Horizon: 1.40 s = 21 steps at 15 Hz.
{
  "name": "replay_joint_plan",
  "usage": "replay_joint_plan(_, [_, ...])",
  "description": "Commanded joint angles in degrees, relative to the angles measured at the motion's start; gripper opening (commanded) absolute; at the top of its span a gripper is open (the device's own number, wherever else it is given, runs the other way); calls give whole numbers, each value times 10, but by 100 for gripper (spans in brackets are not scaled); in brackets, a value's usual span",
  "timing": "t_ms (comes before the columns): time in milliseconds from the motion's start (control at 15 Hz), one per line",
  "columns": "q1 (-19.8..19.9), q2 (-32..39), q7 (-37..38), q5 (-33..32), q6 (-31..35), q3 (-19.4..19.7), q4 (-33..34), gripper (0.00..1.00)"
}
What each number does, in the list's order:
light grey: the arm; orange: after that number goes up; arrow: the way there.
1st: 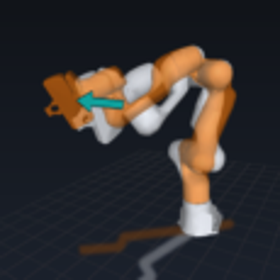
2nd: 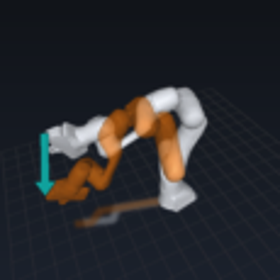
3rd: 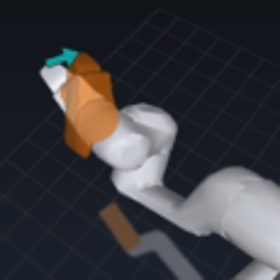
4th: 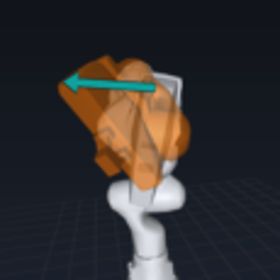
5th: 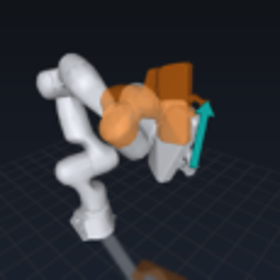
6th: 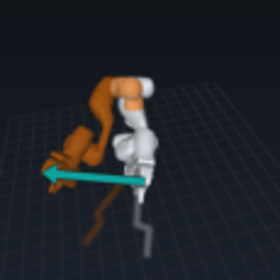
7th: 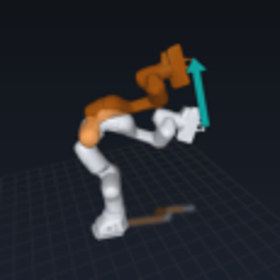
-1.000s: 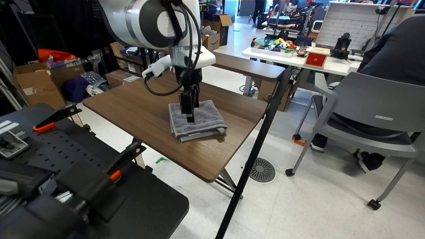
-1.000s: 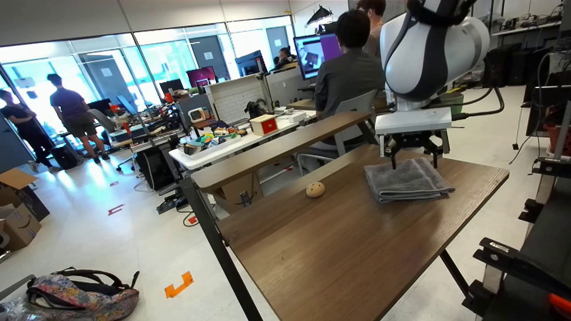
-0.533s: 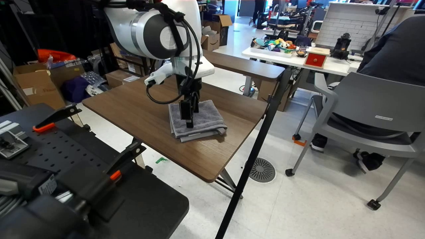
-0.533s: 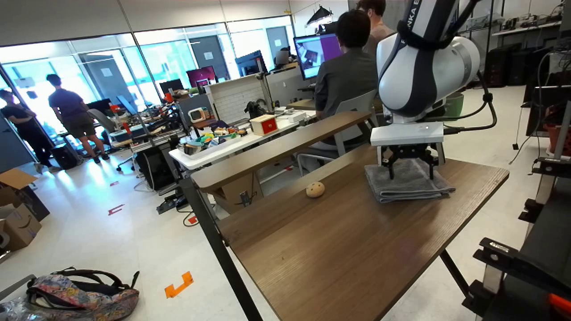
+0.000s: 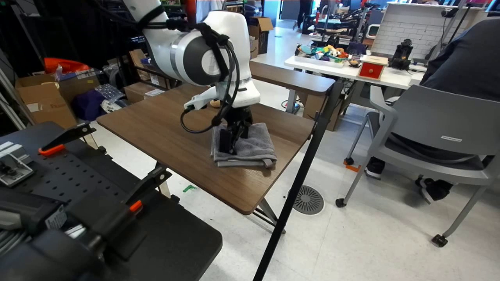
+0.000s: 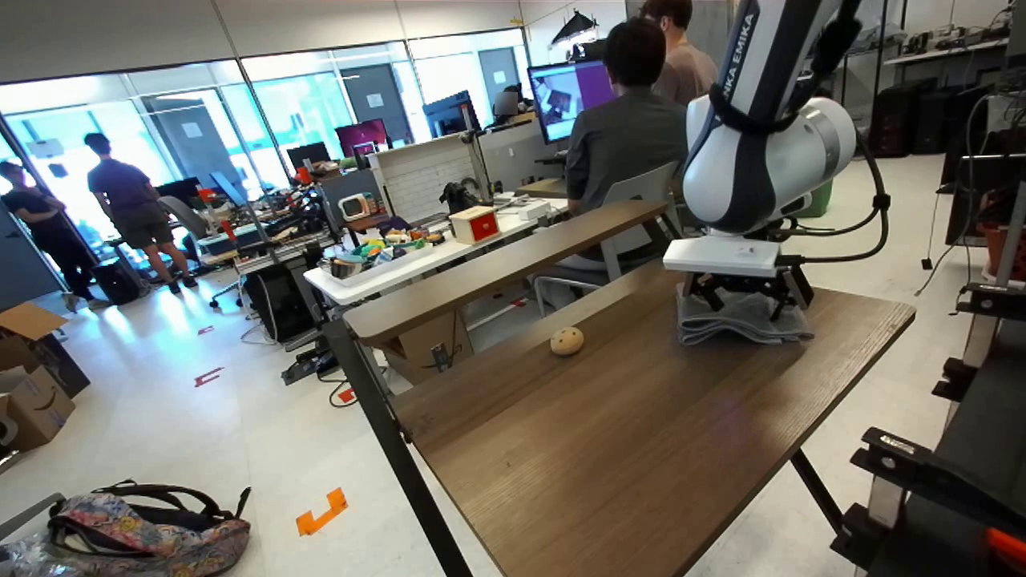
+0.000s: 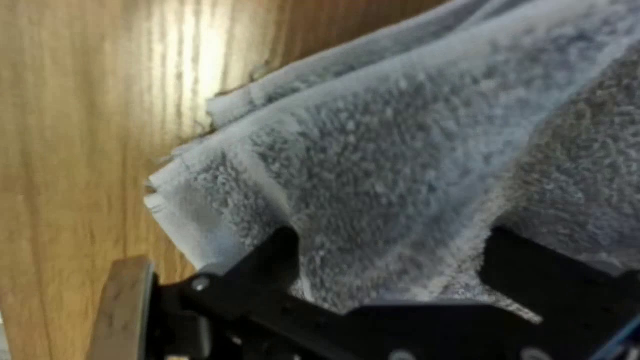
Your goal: Use the towel to wipe the table, then move the brown object closer to you
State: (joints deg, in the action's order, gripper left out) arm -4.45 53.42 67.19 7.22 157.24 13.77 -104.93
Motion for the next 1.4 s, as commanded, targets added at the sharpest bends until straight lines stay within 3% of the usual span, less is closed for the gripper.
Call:
replay_joint_plan(0, [-9,111,94,38,7,21,115,100])
replay_joint_plan(467, [2,174,281,44,3,50,265,100])
replay_joint_plan(600, [0,181,316,35,-3,46,281,100])
replay_joint_plan(1133, [-41,139,281,18,38,-17,196,100])
replay_joint_plan(1333, [-39,96,213,1,8,-24,130,100])
